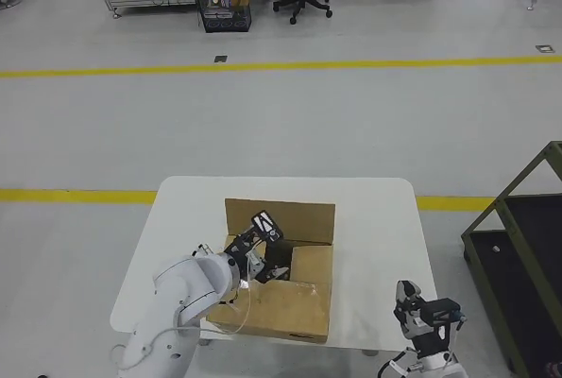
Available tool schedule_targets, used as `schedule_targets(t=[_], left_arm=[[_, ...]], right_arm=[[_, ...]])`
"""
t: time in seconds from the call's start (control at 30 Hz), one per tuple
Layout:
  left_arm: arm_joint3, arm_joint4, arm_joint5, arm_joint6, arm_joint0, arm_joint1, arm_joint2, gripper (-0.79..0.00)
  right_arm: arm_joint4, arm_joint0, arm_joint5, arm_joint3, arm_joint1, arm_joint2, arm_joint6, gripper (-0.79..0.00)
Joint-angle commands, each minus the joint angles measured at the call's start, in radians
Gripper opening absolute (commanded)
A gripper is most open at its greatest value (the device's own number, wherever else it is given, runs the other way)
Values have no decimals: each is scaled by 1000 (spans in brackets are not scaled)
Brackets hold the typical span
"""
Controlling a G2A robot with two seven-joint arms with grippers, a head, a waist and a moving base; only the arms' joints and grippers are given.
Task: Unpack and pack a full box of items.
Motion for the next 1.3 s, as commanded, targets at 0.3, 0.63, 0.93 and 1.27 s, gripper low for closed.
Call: schedule_targets(t=[0.3,0.63,0.93,1.27], left_arm=[[261,-222,-55,-227,-174,-7,129,0],[536,-514,90,-372,-420,-1,285,0],[570,-552,81,-363,-465,14,358,0],[579,-581,88,-370,-439,16,381,0]], right_arm=[[-6,-11,-1,-2,0,2,-3,-785],[-2,-33,8,-15,1,17,-3,-785],[1,-32,11,-14,0,14,-2,-785],[-3,-17,9,4,-1,-2,0,-785]])
